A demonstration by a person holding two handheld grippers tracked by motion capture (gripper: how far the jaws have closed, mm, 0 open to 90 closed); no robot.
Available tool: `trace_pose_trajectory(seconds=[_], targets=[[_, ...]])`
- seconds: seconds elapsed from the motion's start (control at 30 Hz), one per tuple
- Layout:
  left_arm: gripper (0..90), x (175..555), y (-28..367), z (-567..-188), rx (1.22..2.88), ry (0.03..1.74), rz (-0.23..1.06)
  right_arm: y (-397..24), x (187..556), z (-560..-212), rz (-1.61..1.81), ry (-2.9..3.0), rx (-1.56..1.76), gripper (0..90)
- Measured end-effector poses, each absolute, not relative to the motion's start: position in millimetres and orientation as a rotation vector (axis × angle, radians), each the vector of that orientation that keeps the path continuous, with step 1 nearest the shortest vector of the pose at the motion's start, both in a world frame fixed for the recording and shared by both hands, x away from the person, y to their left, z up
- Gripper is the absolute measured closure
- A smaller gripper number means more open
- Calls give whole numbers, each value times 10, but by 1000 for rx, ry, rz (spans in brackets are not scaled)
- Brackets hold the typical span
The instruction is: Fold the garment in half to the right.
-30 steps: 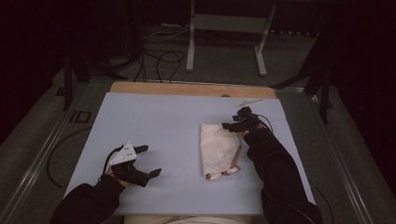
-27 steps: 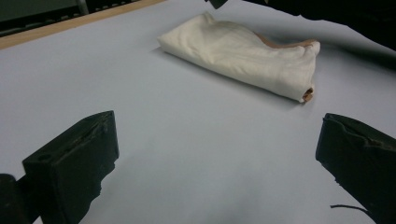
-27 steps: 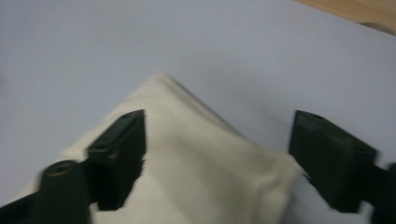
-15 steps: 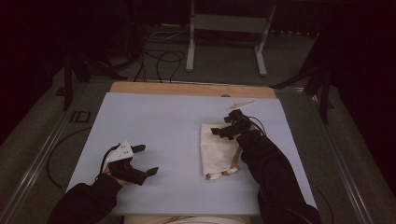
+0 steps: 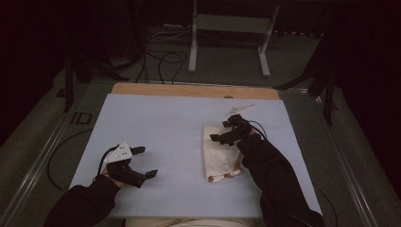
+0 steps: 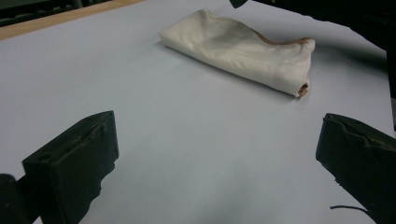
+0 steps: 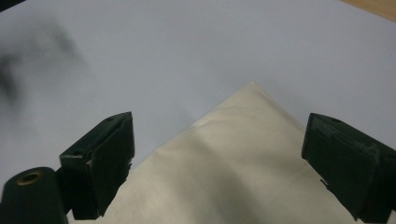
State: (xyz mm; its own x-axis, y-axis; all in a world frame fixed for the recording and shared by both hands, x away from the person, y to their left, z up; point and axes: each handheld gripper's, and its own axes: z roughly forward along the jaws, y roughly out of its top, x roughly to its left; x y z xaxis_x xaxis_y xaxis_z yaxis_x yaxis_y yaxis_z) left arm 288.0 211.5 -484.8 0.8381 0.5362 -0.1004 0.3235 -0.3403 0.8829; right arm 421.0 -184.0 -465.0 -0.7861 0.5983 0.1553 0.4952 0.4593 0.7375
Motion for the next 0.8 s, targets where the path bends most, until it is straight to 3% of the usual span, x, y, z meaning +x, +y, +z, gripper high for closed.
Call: trace_pose_trajectory(seconds=[0.8], targets=[[1, 2824, 2232, -4807, 1960, 627, 263, -2023, 3815, -4552, 1287, 2523, 897, 89]])
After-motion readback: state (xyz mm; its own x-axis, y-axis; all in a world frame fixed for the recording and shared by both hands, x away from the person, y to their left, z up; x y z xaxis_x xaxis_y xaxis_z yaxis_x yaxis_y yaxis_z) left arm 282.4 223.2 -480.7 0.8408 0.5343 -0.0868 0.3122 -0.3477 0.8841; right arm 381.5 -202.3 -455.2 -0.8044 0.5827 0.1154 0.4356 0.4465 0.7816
